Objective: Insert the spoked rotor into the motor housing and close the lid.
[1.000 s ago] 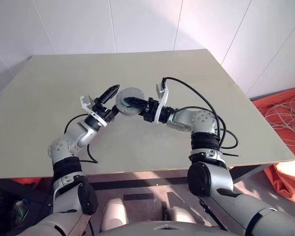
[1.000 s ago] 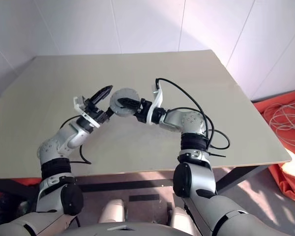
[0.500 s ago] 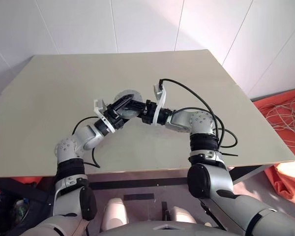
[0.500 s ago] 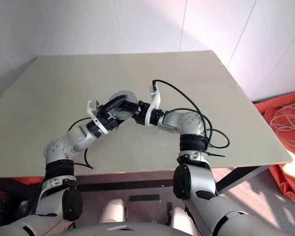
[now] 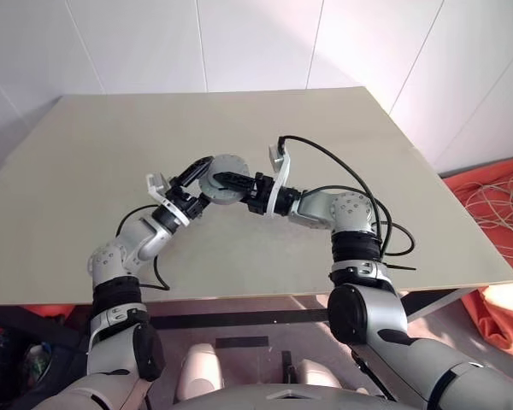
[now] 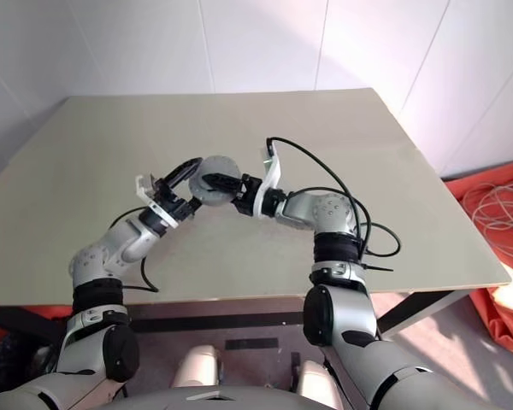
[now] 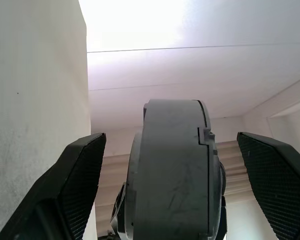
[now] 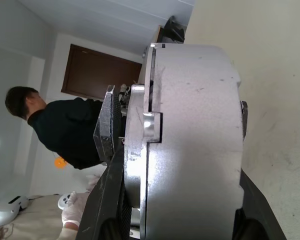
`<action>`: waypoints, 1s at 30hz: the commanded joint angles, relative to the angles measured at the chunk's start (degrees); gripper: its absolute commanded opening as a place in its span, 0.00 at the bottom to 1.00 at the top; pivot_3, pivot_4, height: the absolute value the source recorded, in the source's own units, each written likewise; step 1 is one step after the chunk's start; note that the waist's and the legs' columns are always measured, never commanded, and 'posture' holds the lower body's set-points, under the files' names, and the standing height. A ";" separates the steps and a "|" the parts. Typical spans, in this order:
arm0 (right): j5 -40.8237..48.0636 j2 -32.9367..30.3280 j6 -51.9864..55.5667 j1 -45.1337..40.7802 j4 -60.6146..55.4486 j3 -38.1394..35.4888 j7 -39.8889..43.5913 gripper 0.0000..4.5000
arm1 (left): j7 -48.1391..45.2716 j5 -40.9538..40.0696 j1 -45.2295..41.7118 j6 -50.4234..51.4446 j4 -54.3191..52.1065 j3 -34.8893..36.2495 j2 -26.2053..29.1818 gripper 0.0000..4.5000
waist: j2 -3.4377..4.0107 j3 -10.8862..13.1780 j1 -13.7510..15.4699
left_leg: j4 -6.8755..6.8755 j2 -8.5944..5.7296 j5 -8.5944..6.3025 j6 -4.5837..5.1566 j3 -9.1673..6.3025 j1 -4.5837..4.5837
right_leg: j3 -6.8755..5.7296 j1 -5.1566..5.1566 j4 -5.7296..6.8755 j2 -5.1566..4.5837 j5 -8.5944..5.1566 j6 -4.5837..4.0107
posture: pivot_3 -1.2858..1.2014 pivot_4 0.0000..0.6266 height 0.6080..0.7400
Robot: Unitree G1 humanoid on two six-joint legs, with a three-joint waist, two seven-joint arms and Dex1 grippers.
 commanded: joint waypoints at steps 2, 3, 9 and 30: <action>2.05 0.24 -0.99 -1.89 -2.68 -0.09 1.88 0.45 | -1.29 -0.22 -0.46 0.52 -0.57 -1.19 0.31 0.99 | 0.00 0.00 0.00 | 0.01 0.00 0.00 0.00 0.00 0.00 | 0.00 0.00 0.00 0.00 0.00 0.01 | 0.52 0.00 1.00; 2.05 0.24 -1.01 -1.87 -2.73 -0.06 1.89 0.45 | -1.36 -0.15 -0.40 0.64 -0.58 -1.41 0.40 0.99 | 0.00 0.00 0.00 | 0.02 0.00 0.00 0.00 0.00 0.00 | 0.00 0.00 0.00 0.00 0.01 0.01 | 0.52 0.00 1.00; 1.94 0.11 -1.25 -1.79 -2.75 -0.03 1.82 0.45 | -1.77 0.31 -0.54 -0.07 -0.27 -1.36 0.53 0.85 | 0.00 0.00 -0.01 | 0.04 0.00 0.00 0.00 0.00 0.00 | 0.00 0.01 0.02 0.00 0.01 0.01 | 0.52 0.00 1.00; -1.22 -1.34 -5.11 -1.26 -2.51 2.51 4.90 0.75 | -3.97 1.61 -0.58 -0.43 0.01 -1.83 1.23 0.48 | -0.02 -0.01 0.01 | 0.11 0.00 0.00 0.00 -0.01 0.06 | 0.00 0.09 0.04 -0.01 0.03 0.02 | 0.52 0.00 1.00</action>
